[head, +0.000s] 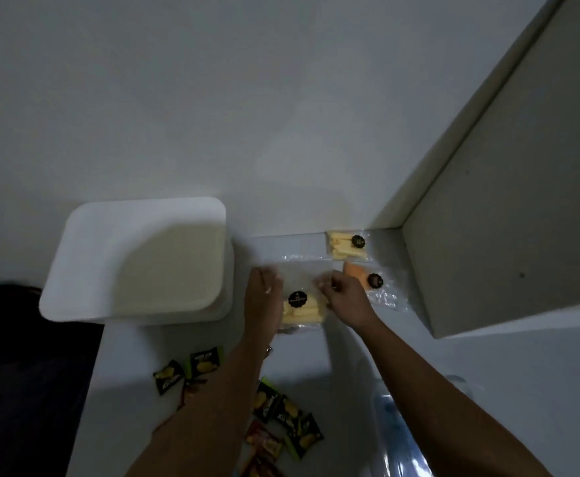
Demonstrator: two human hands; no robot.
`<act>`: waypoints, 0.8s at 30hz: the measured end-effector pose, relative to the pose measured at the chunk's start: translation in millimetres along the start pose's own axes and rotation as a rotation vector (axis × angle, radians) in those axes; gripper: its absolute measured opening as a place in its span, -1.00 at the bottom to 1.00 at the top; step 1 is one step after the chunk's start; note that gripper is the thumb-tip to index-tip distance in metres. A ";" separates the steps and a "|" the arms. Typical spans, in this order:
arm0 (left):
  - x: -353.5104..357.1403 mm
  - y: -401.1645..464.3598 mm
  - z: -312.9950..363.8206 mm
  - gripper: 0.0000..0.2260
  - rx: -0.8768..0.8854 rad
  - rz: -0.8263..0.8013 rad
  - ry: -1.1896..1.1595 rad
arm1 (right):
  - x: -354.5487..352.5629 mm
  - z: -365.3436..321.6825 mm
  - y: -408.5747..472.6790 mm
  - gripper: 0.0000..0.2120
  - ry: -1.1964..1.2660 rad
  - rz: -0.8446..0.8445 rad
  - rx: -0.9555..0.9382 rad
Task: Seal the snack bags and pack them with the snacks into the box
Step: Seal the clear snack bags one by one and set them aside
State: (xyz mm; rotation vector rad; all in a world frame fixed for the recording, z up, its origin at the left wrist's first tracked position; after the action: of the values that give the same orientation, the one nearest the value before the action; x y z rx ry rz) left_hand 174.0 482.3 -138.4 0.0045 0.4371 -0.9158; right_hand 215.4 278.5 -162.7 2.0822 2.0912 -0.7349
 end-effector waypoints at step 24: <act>111.0 45.5 -0.6 -0.81 -0.059 -0.045 0.144 | -69.9 4.3 131.4 -0.80 0.043 0.427 0.017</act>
State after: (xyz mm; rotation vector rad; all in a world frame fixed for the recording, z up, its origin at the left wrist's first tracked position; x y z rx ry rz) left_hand 267.3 425.4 -188.0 0.0069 0.5999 -0.9495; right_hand 345.1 206.1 -173.2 2.4509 1.5716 -0.6474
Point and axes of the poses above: each hand's wrist, its own y-axis towards the middle knuckle, its own x-axis out of the palm, z = x × y, the point moved 10 cm from there along y, towards the middle knuckle, and after that the axes turned 13 degrees about z, right-handed, at the moved point
